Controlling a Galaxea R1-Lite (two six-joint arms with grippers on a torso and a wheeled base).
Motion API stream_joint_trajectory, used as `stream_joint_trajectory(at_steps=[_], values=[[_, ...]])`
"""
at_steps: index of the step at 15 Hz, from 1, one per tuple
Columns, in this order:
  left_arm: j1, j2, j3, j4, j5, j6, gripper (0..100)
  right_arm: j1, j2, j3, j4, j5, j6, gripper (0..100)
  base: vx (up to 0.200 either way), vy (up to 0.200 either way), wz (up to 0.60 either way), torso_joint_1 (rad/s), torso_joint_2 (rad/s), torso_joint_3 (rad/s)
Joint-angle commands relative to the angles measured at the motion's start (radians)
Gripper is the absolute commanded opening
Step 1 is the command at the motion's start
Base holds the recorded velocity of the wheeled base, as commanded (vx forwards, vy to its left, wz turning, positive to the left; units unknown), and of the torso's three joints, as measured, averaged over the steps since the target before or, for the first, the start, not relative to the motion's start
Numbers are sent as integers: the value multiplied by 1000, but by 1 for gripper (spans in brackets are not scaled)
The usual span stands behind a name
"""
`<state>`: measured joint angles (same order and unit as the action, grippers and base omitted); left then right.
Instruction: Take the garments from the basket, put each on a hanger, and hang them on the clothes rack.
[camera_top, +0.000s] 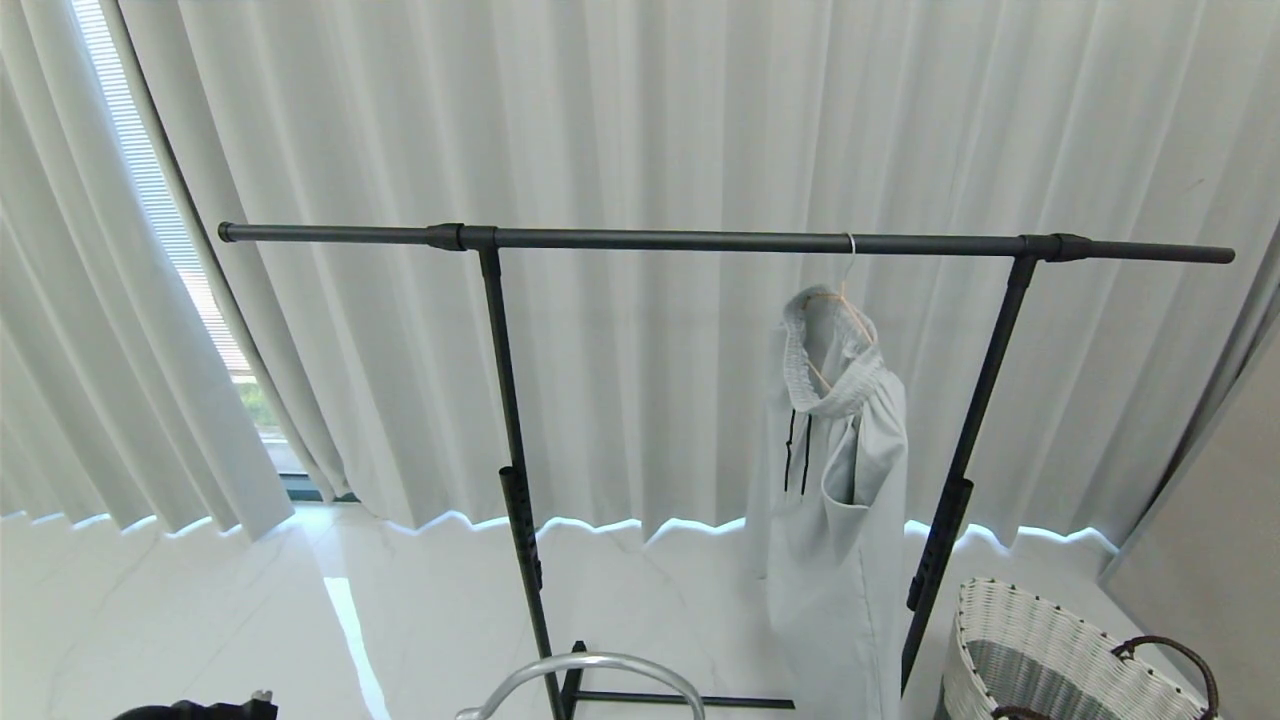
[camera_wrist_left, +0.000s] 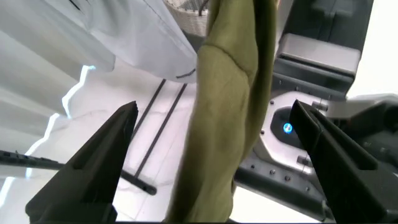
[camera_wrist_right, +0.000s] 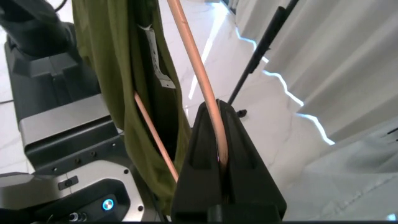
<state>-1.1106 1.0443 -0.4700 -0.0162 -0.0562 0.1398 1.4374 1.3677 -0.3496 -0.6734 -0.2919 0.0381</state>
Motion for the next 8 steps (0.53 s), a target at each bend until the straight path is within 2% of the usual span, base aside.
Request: stream_joint_trajectory(at_steps=[1,4,5,8], values=[[0,7,13,-13,-1,-2,100,6,5,0,0,-1,0,0,0,0,0,0,0,0],[2,5,30,-28,-1,0,100,8,5,0,0,0,-1,0,0,0,0,0,0,0],[2,5,33,-28,-1,0,0,11,5,0,0,0,-3,0,0,0,0,0,0,0],[2,7,40,-28,-1,4,0,12,5,-2,0,0,-3,0,0,0,0,0,0,0]])
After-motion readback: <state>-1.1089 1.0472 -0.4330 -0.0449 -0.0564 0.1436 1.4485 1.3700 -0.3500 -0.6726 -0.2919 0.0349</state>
